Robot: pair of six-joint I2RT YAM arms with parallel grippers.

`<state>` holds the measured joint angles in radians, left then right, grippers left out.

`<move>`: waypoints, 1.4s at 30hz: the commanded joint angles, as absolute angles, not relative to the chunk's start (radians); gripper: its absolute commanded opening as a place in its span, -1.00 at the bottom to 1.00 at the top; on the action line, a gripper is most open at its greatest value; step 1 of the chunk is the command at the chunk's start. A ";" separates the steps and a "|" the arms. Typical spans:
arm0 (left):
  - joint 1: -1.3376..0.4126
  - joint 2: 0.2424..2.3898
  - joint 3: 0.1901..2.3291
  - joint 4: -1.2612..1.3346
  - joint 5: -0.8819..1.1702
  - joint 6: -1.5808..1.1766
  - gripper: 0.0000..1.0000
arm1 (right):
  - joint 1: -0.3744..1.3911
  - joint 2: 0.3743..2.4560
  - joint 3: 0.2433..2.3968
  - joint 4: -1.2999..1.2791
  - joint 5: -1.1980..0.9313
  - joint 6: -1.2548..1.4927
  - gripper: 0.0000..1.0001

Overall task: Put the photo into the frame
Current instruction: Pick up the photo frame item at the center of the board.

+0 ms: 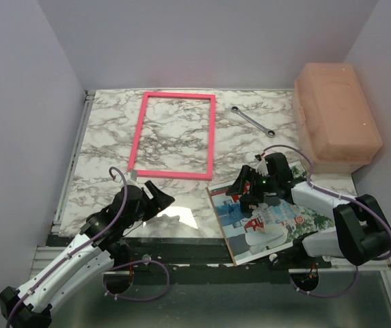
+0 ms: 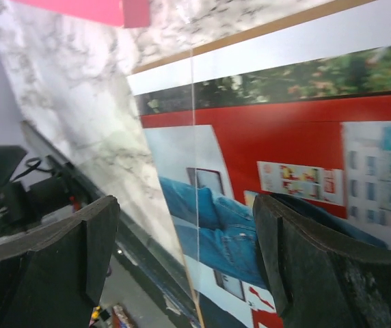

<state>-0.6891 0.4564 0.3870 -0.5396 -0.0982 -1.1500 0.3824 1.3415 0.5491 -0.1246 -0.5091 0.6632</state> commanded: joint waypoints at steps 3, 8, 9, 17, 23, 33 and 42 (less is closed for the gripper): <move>-0.684 0.471 0.364 -0.457 -0.048 -1.159 0.44 | 0.378 1.419 0.418 0.375 -0.744 0.865 0.67; -0.684 0.495 0.366 -0.433 -0.035 -1.157 0.44 | 0.377 1.531 0.407 0.525 -0.746 0.914 0.50; -0.684 0.496 0.362 -0.427 -0.033 -1.157 0.44 | 0.377 1.550 0.404 0.545 -0.745 0.917 0.45; -0.685 0.504 0.346 -0.406 -0.023 -1.160 0.44 | 0.377 1.645 0.374 0.677 -0.742 0.936 0.36; -0.685 0.487 0.339 -0.430 -0.023 -1.163 0.44 | 0.377 1.803 0.343 0.955 -0.785 1.033 0.34; -0.681 0.449 0.348 -0.472 -0.046 -1.158 0.44 | 0.376 2.159 0.333 1.517 -0.831 1.284 0.16; -0.681 0.475 0.363 -0.468 -0.048 -1.150 0.44 | 0.379 2.180 0.350 1.516 -0.834 1.288 -0.60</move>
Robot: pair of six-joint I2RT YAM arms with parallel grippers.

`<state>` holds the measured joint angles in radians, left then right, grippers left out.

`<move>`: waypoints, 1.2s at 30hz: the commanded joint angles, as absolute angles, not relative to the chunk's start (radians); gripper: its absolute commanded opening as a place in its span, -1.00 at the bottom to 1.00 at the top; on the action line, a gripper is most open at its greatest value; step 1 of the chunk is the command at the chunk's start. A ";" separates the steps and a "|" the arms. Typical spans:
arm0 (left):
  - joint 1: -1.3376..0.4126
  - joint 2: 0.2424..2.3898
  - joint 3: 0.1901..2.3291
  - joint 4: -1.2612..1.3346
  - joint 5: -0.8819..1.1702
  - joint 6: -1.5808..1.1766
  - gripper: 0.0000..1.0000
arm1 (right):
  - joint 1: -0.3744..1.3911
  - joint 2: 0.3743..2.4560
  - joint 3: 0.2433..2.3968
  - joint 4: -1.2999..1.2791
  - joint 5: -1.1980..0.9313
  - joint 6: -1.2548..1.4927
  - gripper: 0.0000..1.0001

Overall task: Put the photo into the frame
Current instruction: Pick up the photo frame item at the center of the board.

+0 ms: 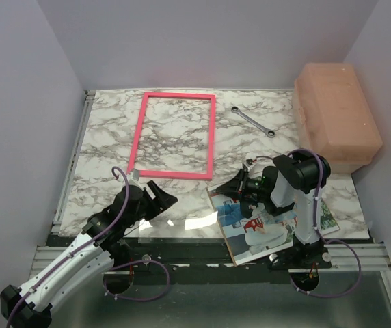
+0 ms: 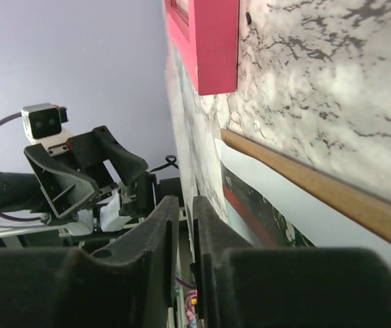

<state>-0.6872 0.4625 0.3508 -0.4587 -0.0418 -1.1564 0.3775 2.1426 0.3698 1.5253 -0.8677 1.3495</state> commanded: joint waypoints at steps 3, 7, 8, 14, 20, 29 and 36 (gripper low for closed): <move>-0.681 0.483 0.370 -0.465 -0.048 -1.146 0.44 | 0.379 2.136 0.339 1.493 -0.833 1.279 -0.87; -0.681 0.503 0.381 -0.455 -0.054 -1.133 0.44 | 0.378 2.032 0.314 1.425 -0.831 1.259 -0.99; -0.681 0.509 0.383 -0.450 -0.053 -1.127 0.44 | 0.379 2.000 0.309 1.394 -0.829 1.247 -0.99; -0.681 0.567 0.409 -0.434 -0.049 -1.098 0.44 | 0.378 1.692 0.320 0.935 -0.762 1.071 -0.99; -0.677 0.617 0.448 -0.439 -0.040 -1.055 0.44 | 0.378 1.300 0.459 0.279 -0.557 0.859 -0.99; -0.571 0.714 0.528 -0.433 -0.003 -0.936 0.24 | 0.379 0.966 0.763 -0.312 -0.313 0.712 -0.99; -0.440 0.956 0.693 -0.440 0.091 -0.777 0.07 | 0.379 0.913 0.991 -0.558 -0.182 0.624 -0.99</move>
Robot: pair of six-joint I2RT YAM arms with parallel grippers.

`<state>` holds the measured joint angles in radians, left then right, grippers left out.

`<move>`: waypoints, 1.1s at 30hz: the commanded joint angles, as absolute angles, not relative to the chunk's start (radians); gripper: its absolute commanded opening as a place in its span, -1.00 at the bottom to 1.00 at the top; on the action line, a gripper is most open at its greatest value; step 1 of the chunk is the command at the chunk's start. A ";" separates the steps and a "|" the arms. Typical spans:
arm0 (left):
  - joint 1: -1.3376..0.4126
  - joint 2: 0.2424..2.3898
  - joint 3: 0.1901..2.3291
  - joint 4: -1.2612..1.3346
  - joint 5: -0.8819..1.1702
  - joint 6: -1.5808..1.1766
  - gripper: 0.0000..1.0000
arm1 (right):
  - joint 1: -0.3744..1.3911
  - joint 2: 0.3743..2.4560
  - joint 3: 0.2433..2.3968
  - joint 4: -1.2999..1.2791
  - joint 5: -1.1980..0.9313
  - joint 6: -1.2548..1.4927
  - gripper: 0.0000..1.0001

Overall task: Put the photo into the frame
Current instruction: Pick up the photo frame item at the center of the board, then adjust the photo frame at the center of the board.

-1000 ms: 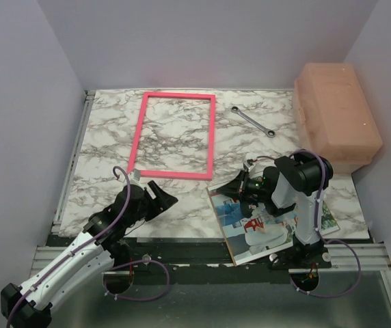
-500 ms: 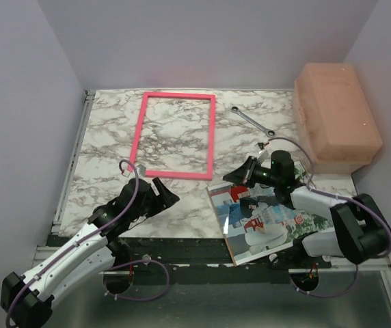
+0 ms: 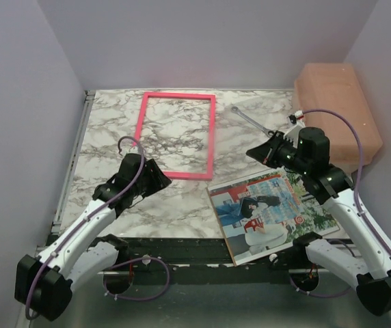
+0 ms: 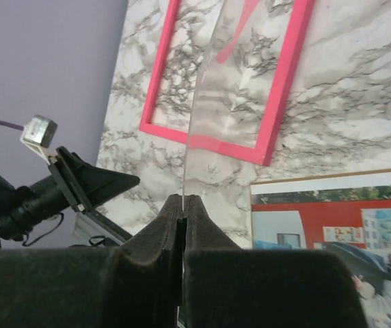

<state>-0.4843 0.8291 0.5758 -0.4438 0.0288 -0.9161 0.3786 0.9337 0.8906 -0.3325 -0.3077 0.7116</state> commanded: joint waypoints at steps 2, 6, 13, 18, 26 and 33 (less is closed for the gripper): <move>-0.430 1.057 0.765 -0.457 0.081 -0.730 0.01 | 0.379 0.910 1.029 -0.600 -0.150 0.605 -0.99; -0.425 1.248 0.909 -0.503 0.027 -0.656 -0.07 | 0.378 0.904 1.070 -0.653 -0.109 0.582 -0.99; -0.425 1.570 1.135 -0.581 -0.032 -0.575 -0.13 | 0.377 0.891 1.138 -0.736 -0.034 0.565 -0.99; -0.427 1.715 1.201 -0.590 -0.022 -0.561 -0.13 | 0.377 0.881 1.213 -0.791 -0.003 0.563 -0.99; -0.430 1.809 1.174 -0.603 -0.033 -0.570 -0.13 | 0.377 0.883 1.292 -0.870 0.058 0.537 -0.99; -0.428 1.793 1.118 -0.626 -0.072 -0.597 -0.12 | 0.377 0.887 1.291 -0.877 0.080 0.517 -0.99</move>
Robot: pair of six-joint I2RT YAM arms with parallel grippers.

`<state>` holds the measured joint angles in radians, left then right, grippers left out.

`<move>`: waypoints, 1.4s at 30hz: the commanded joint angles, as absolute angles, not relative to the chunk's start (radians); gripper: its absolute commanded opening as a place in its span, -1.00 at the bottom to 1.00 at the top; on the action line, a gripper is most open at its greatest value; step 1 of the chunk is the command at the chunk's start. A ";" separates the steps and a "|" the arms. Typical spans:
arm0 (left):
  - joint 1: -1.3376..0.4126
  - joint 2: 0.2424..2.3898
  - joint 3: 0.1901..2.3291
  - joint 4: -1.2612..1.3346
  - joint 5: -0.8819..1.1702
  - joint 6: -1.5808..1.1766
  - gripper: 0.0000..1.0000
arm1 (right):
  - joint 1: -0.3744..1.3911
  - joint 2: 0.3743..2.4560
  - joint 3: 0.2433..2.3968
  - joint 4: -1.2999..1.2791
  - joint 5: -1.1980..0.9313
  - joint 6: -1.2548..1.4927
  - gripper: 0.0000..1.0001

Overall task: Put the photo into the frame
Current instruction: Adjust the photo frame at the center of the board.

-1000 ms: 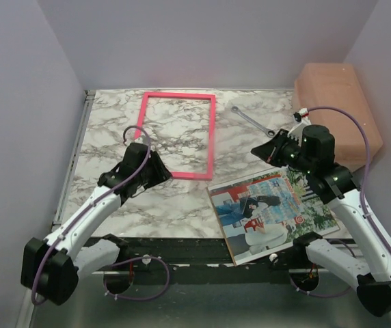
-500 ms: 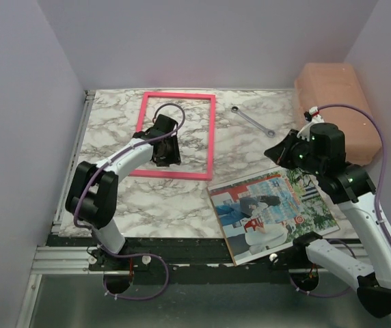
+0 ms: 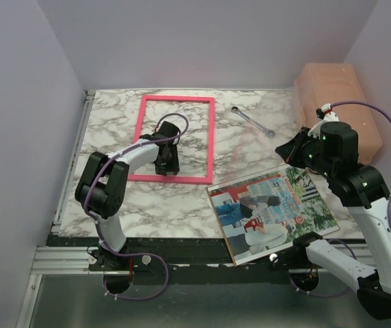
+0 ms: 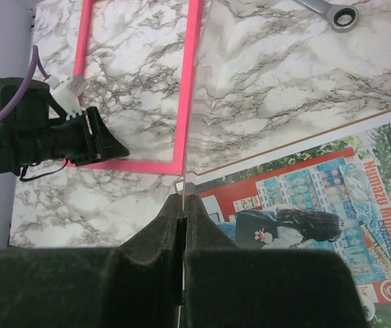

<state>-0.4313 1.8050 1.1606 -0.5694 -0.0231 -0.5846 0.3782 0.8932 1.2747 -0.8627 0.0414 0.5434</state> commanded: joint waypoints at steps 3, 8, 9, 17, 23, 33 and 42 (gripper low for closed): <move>-0.426 1.767 1.087 -0.618 -0.060 -0.618 -0.12 | 0.378 0.888 1.273 -0.862 0.061 0.517 -0.99; -0.428 1.736 1.034 -0.598 -0.038 -0.624 -0.12 | 0.378 0.899 1.268 -0.849 0.034 0.514 -0.99; -0.428 1.729 1.023 -0.593 -0.031 -0.624 -0.12 | 0.377 0.902 1.269 -0.850 0.028 0.512 -0.99; -0.440 1.641 0.905 -0.561 -0.001 -0.659 -0.12 | 0.376 0.926 1.257 -0.835 -0.026 0.503 -0.99; -0.440 1.569 0.853 -0.553 0.028 -0.673 -0.02 | 0.377 0.949 1.237 -0.806 -0.079 0.507 -0.99; -0.497 1.471 0.936 -0.558 0.058 -0.692 0.58 | 0.378 0.946 1.233 -0.796 -0.061 0.507 -0.99; -0.609 1.687 1.171 -0.561 0.066 -0.744 0.66 | 0.377 0.897 1.259 -0.872 0.010 0.492 -0.99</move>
<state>-0.5842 1.5791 1.0794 -0.5625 0.0387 -0.7025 0.3786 0.9398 1.2373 -0.8391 -0.0406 0.5194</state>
